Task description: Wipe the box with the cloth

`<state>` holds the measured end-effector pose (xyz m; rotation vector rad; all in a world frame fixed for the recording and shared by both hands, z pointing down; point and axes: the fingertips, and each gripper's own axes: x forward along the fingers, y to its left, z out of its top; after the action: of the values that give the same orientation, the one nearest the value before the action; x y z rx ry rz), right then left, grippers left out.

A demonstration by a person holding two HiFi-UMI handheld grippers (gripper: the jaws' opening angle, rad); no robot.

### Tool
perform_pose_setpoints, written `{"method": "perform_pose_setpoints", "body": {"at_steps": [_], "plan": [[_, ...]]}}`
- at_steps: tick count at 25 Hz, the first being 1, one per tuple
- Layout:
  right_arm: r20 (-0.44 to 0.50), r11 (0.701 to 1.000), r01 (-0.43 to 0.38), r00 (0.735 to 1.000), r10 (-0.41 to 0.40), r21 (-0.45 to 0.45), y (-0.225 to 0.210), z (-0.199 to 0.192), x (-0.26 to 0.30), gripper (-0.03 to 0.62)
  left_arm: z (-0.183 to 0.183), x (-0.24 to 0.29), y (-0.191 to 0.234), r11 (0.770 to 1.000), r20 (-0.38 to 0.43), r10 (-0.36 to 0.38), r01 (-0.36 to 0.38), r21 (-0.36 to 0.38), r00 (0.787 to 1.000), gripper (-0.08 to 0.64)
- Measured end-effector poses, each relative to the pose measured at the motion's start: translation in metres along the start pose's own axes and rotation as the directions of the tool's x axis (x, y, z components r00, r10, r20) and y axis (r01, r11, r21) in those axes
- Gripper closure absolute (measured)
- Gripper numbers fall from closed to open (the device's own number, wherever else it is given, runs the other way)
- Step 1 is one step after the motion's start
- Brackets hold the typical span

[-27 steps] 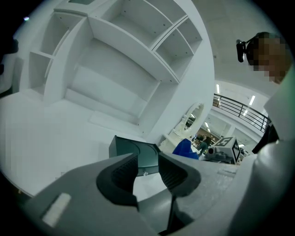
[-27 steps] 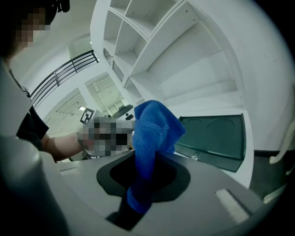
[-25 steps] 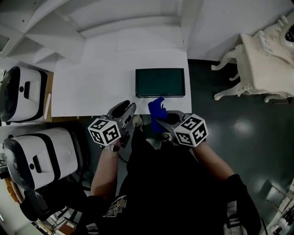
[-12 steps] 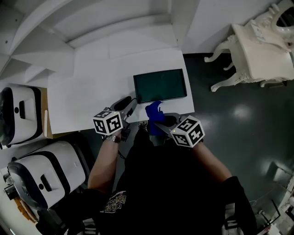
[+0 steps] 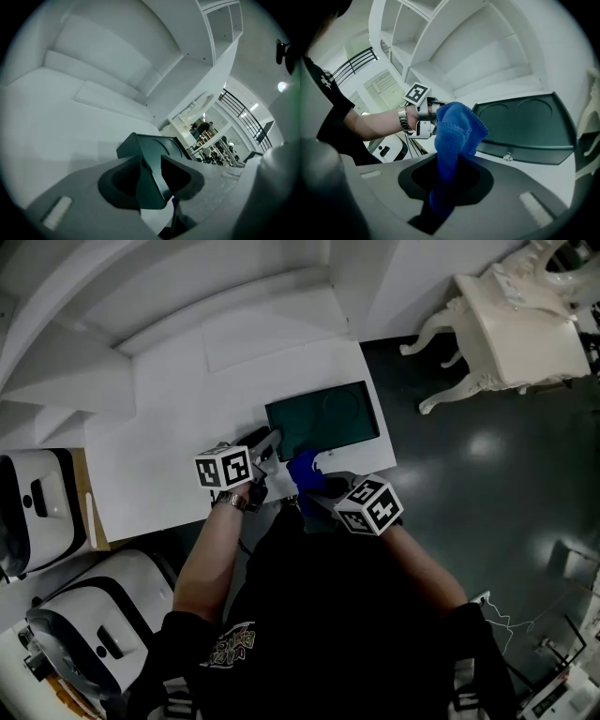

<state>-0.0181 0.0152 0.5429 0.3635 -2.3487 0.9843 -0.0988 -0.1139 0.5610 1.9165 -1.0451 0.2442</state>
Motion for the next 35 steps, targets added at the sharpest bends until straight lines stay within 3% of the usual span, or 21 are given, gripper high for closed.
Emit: {"method": "perform_pose_setpoints", "body": {"at_steps": [7,17,22,29,35], "plan": [[-0.035,1.000,0.003,0.999,-0.003,0.009,0.000,-0.002,0.018,0.495,-0.002,0.011,0.014,1.000,-0.057,-0.006,0.006,-0.003,0.998,0.434],[-0.146,1.000,-0.006,0.989,0.008,0.016,-0.009,-0.016,0.062,0.495,-0.004,0.014,0.013,0.998,-0.063,-0.047,0.044,-0.044,0.997,0.428],[-0.161,0.994,0.042,0.987,-0.026,0.098,-0.030,-0.022,0.082,0.495,-0.011,0.017,0.012,0.990,-0.069,-0.098,0.089,-0.112,0.993,0.430],[-0.097,0.960,0.115,0.991,-0.093,0.255,-0.059,-0.022,0.078,0.495,-0.012,0.017,0.012,0.990,-0.075,-0.106,0.099,-0.100,0.991,0.428],[-0.068,0.944,0.137,0.990,-0.122,0.301,-0.067,-0.026,0.074,0.495,-0.009,0.015,0.015,0.993,-0.075,-0.099,0.094,-0.073,0.992,0.425]]}}
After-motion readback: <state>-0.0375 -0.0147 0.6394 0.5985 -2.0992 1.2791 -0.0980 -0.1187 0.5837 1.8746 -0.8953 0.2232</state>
